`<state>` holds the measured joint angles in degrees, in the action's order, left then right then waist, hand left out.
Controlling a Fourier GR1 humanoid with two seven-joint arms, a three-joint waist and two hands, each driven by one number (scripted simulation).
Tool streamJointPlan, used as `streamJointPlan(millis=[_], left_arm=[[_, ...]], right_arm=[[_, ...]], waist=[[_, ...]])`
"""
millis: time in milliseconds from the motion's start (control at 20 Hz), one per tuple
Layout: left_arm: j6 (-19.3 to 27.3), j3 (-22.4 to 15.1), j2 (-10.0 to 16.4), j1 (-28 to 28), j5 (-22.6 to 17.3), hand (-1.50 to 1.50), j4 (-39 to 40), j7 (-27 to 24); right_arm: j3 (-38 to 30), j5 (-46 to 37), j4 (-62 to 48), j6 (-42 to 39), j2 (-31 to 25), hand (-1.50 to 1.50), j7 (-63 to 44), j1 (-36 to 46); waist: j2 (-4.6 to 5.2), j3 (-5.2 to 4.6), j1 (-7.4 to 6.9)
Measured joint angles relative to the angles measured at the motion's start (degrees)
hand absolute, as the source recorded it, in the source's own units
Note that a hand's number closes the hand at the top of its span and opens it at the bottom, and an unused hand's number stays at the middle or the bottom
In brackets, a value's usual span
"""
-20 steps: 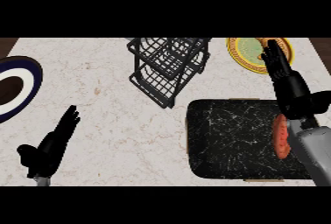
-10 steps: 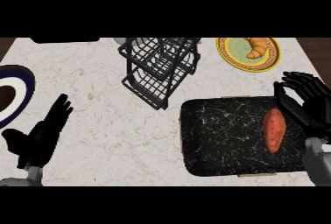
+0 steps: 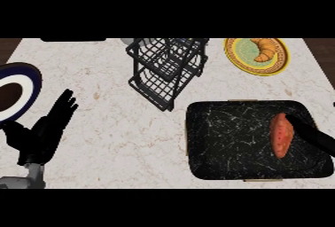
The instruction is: Pick the sweet potato from the tray and place it in the tiered basket
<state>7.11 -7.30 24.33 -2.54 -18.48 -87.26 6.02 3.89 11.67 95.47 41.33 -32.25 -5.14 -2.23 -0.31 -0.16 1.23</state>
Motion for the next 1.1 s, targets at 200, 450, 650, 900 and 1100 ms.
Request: streamJointPlan(millis=[200,450,650,900,1100], left_arm=[[0.04,0.23,0.44,0.25,-0.13,0.0,-1.12,1.13],[-0.29,0.57,0.91,-0.92,-0.34,0.0,-1.57,2.25],[-0.43,0.16,0.27,-0.82,-0.11,0.0,-1.94,2.71],[-0.54,0.15,-1.23,-1.47,1.21,0.0,-1.73,3.16],[-1.15,1.0,-1.99,-1.87,1.89,0.0,-1.39,3.52]], right_arm=[[1.83,-4.39,2.89,-4.54,-12.26,-1.5,-9.89,-4.02],[5.61,-3.41,9.83,-17.18,-24.99,-1.5,-21.77,-6.68],[6.76,-0.17,17.12,-24.23,-30.86,-1.5,-32.96,-5.19],[6.71,0.24,20.22,-27.54,-30.89,-1.5,-45.26,0.61],[9.87,-4.93,19.43,-27.48,-26.51,-1.5,-50.26,3.75]], waist=[[-0.05,-0.21,-0.07],[0.0,-0.29,-0.28],[0.12,-0.13,-0.89],[0.28,0.02,-1.41],[0.33,0.09,-1.57]])
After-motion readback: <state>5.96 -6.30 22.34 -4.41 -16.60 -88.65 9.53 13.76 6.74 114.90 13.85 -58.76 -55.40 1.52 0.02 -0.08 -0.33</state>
